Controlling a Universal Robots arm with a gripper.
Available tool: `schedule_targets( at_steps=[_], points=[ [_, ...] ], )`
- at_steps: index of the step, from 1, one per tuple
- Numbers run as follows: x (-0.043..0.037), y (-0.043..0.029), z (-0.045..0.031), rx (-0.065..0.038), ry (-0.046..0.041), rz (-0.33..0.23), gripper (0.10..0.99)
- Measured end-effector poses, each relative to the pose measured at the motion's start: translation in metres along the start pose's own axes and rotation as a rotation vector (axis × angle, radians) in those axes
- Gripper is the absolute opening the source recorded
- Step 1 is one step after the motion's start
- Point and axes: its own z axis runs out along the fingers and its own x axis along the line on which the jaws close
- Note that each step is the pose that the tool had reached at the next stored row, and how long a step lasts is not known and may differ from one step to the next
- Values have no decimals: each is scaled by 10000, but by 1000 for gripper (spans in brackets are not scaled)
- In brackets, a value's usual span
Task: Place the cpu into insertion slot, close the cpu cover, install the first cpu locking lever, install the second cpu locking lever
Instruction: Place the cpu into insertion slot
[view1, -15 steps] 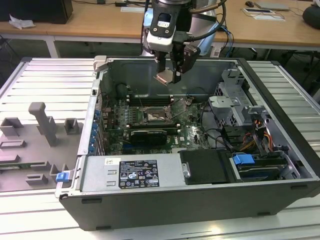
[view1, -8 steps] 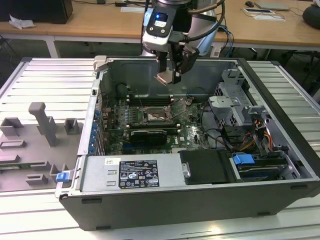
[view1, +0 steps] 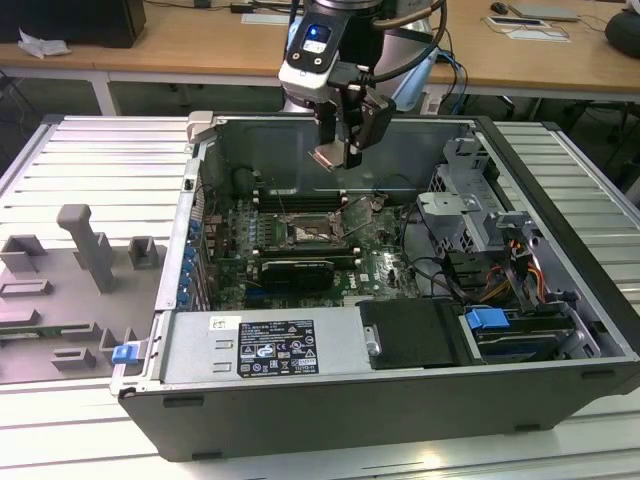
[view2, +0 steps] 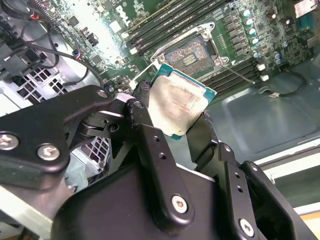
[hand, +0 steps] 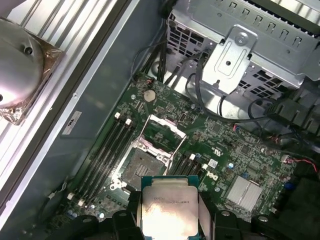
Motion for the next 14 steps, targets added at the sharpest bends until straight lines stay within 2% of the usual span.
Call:
schedule_targets(
  at_steps=[14],
  points=[
    [0, -1, 5, -21, -98, 1098, 541]
  ],
)
